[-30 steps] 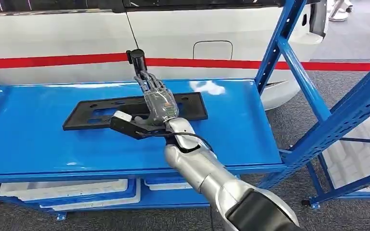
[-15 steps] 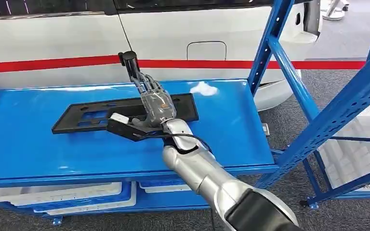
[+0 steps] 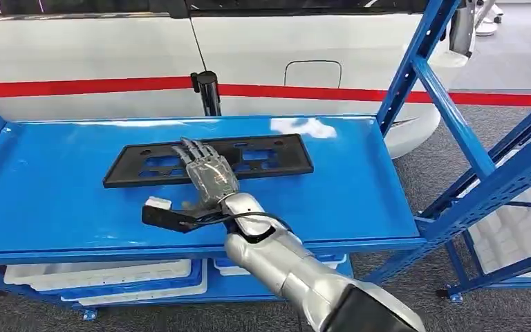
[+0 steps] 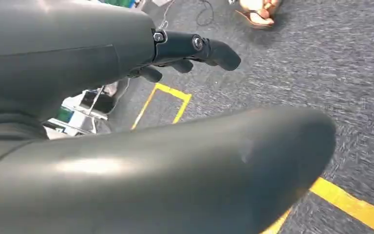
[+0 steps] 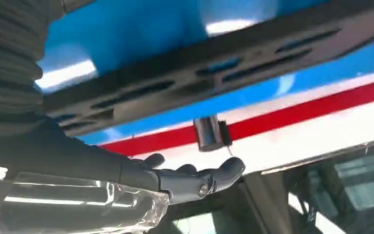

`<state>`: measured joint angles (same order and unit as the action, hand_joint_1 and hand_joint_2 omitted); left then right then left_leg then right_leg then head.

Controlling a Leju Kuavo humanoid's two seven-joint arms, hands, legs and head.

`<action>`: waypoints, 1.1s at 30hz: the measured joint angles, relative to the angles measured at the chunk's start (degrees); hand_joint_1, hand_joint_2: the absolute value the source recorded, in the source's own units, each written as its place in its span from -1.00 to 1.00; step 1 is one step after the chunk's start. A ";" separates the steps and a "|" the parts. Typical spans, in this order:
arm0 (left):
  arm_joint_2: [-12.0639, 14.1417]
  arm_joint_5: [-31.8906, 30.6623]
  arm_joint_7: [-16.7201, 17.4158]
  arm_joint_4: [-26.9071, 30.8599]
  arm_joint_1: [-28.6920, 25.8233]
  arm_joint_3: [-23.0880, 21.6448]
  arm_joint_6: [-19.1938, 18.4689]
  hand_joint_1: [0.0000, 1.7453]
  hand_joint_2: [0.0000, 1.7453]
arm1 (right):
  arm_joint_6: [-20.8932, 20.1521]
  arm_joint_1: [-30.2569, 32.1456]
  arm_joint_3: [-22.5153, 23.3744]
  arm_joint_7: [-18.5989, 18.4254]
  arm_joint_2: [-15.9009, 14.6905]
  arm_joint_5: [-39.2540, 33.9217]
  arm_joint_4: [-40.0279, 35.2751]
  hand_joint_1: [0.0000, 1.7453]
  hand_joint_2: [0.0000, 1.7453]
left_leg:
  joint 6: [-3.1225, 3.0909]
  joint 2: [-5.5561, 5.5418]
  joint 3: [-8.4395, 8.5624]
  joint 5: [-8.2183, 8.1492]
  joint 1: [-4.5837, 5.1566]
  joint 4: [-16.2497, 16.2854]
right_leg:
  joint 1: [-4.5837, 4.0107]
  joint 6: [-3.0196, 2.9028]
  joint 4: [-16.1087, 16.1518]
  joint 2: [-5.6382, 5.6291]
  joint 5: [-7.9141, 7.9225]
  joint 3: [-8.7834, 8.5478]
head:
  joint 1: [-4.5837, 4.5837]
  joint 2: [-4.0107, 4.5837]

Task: Take the parts from the cabinet and place them on the table.

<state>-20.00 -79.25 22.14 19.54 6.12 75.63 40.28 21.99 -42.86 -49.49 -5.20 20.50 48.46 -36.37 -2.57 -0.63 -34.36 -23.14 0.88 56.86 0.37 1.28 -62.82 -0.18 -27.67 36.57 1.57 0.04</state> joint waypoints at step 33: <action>-0.13 1.51 -6.56 -0.61 0.73 4.31 0.00 -1.00 -1.00 | 2.58 -0.96 -9.86 -12.02 -0.04 12.26 7.83 -1.00 1.00 | 1.39 0.21 1.18 0.11 -0.19 -1.23 | 0.83 -0.36 8.49 -0.09 3.17 -4.99 | -0.09 0.00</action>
<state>-20.13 -77.74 15.58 18.93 6.85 79.93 40.28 24.57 -43.83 -59.34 -17.22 20.46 60.72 -28.54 -1.19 -0.41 -33.19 -23.03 0.69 55.63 1.20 0.92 -54.32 -0.27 -24.51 31.58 1.49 0.04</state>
